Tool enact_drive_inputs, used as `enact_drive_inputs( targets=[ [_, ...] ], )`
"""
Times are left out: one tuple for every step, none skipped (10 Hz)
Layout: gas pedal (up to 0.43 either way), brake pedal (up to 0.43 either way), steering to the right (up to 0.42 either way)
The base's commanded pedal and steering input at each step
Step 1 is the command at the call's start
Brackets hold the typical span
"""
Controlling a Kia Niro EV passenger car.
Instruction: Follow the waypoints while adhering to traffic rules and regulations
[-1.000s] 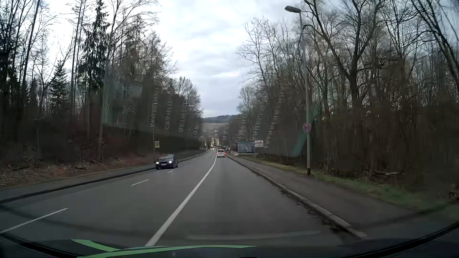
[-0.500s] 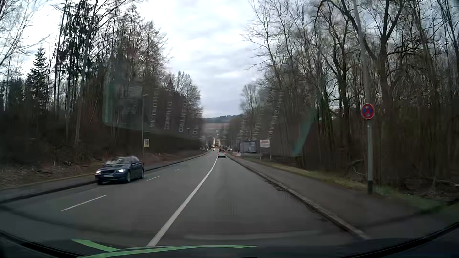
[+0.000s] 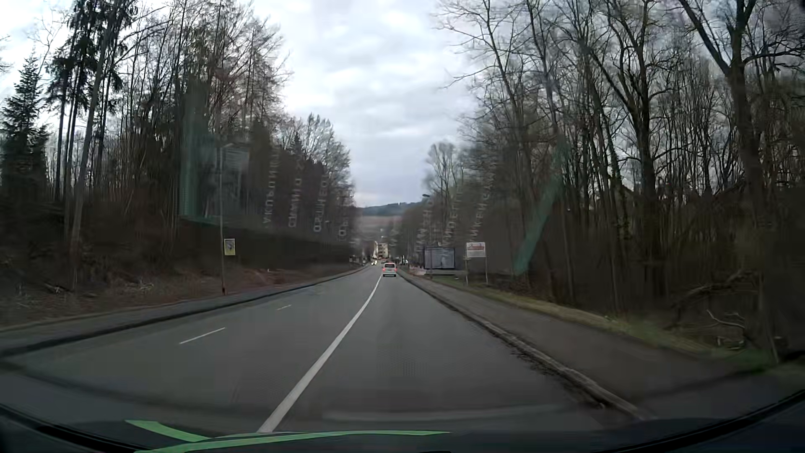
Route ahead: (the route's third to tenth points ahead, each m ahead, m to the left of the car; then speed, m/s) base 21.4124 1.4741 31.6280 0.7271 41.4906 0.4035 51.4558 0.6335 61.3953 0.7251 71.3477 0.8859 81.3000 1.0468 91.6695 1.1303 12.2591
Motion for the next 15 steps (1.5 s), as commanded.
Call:
enact_drive_inputs(
  targets=[
    [0.0,0.122,-0.003],
    [0.0,0.122,-0.003],
    [0.0,0.122,-0.003],
    [0.0,0.116,-0.003],
    [0.0,0.116,-0.003],
    [0.0,0.116,-0.003],
    [0.0,0.116,-0.003],
    [0.0,0.116,-0.003],
    [0.0,0.116,-0.003],
    [0.0,0.116,-0.004],
    [0.0,0.116,-0.004],
    [0.0,0.116,-0.004],
    [0.0,0.116,-0.004],
    [0.0,0.116,-0.004],
    [0.0,0.116,-0.004]
  ],
)
